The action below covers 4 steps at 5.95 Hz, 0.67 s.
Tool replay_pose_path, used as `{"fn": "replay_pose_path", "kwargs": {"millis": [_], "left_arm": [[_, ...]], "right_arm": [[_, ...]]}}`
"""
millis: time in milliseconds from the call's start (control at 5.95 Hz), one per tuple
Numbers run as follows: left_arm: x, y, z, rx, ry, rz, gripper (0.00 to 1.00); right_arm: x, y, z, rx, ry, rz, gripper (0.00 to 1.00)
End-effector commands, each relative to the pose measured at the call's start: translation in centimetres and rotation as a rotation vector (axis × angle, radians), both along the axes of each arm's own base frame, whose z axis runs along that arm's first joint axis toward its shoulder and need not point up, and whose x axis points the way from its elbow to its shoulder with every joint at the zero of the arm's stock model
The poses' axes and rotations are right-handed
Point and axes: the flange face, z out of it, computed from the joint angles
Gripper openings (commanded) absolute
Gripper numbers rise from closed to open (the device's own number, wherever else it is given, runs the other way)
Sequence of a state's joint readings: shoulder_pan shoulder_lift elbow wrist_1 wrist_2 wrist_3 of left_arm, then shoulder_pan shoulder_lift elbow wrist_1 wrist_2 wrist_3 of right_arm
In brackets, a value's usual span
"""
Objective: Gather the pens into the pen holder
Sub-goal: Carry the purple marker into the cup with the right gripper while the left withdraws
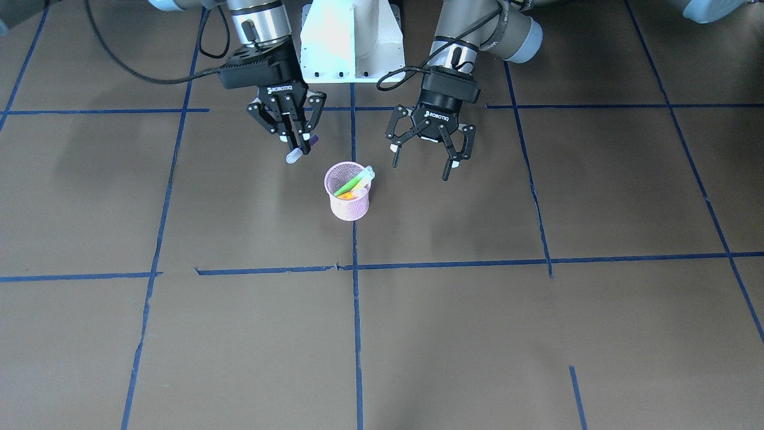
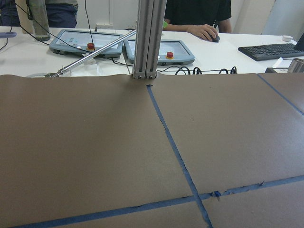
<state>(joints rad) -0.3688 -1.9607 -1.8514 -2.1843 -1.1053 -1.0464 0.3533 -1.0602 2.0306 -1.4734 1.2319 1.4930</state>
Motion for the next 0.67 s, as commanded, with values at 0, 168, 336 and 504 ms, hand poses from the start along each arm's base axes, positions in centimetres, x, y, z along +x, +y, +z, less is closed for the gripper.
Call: {"fn": "replay_pose_path", "kwargs": {"millis": [0,168,336,504], "left_arm": [[-0.4,0.3,3.5,-0.035,-0.049,0.042,0.99],[-0.8,0.5,4.9,-0.046,-0.071,0.045,0.99],[-0.9,0.8,6.7,-0.063,-0.096,0.066,0.99],[-1.4,0.9,6.1,-0.068,-0.079,0.087,0.99]], "right_arm": [[-1.8,1.7,-0.3,0.074,0.005,0.155,0.0],[-1.9,1.5,-1.7,0.116,-0.004,0.218,0.0],[-3.0,0.8,-2.6,0.128,-0.008,0.272,0.0],[-6.3,-0.4,-1.1,0.133,0.051,0.319,0.0]]}}
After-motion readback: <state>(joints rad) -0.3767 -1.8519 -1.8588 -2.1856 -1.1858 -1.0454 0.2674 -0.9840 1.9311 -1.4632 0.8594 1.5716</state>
